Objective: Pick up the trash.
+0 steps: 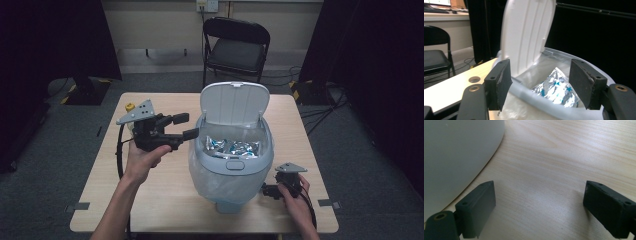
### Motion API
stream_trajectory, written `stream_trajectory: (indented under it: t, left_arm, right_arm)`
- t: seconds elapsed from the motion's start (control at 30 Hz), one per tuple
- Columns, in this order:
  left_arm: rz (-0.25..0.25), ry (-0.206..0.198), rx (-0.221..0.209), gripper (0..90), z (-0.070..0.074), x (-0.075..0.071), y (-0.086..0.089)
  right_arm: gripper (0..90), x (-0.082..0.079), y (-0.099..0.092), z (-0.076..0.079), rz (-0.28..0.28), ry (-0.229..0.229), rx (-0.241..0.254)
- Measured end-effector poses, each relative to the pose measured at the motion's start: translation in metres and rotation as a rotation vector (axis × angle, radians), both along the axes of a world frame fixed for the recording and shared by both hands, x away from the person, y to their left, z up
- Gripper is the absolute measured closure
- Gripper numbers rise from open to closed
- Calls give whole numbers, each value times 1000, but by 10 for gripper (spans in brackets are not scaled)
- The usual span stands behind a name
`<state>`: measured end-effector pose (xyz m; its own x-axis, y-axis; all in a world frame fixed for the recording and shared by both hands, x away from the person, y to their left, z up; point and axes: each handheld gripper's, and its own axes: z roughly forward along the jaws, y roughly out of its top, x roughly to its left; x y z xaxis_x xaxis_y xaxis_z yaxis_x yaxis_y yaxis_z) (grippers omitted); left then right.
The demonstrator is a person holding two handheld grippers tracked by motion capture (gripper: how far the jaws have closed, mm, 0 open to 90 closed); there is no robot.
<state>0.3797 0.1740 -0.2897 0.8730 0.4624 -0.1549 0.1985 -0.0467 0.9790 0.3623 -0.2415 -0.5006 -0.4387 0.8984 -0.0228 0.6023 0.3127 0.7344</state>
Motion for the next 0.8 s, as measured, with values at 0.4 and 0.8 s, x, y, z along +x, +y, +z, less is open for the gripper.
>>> stream_trajectory:
  t: [0.4, 0.8]
  left_arm:
    - [72, 9, 22, 323, -9, 6, 29]
    - [145, 29, 84, 309, -16, 16, 49]
  right_arm:
    - [99, 0, 0, 0, 0, 0, 0]
    - [99, 0, 0, 0, 0, 0, 0]
